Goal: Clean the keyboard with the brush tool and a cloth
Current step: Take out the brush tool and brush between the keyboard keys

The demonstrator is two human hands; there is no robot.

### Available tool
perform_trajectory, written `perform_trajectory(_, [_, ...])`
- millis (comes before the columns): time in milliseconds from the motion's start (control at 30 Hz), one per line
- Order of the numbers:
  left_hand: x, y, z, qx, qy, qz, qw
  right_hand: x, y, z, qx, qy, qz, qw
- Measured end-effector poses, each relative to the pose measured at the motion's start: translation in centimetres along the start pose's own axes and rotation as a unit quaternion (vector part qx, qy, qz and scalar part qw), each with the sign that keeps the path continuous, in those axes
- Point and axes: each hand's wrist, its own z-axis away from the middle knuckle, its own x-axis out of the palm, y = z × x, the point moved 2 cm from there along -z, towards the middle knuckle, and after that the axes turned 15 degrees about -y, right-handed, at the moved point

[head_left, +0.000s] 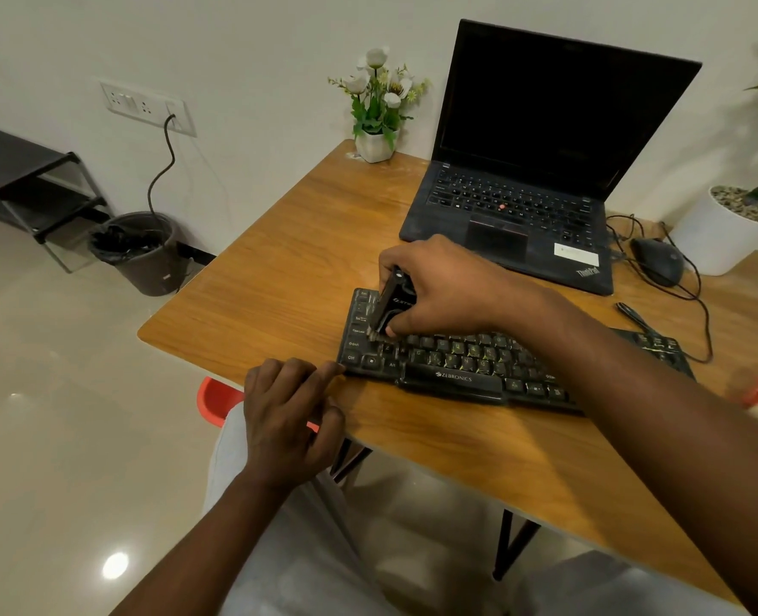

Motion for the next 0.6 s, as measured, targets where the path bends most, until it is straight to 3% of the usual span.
perform_trajectory(133, [0.03, 0.04, -0.02, -0.003, -0.001, -0.002, 1.000, 0.52, -0.42, 0.44, -0.017, -0.069, -0.069, 0.995])
perform_trajectory(267, [0.00, 0.15, -0.06, -0.001, 0.001, -0.001, 1.000, 0.11, -0.07, 0.44, -0.005, -0.083, -0.109, 0.991])
perform_trajectory(367, [-0.11, 0.24, -0.11, 0.004, 0.002, 0.000, 1.000, 0.17, -0.24, 0.12, 0.014, -0.043, -0.068, 0.997])
perform_trajectory(500, [-0.15, 0.30, -0.19, 0.010, 0.007, 0.004, 1.000, 0.21, -0.38, -0.32, 0.028, 0.079, 0.007, 0.996])
perform_trajectory(600, [-0.13, 0.22, -0.10, 0.007, 0.006, -0.001, 1.000, 0.22, -0.23, -0.34, 0.023, 0.029, -0.042, 0.998])
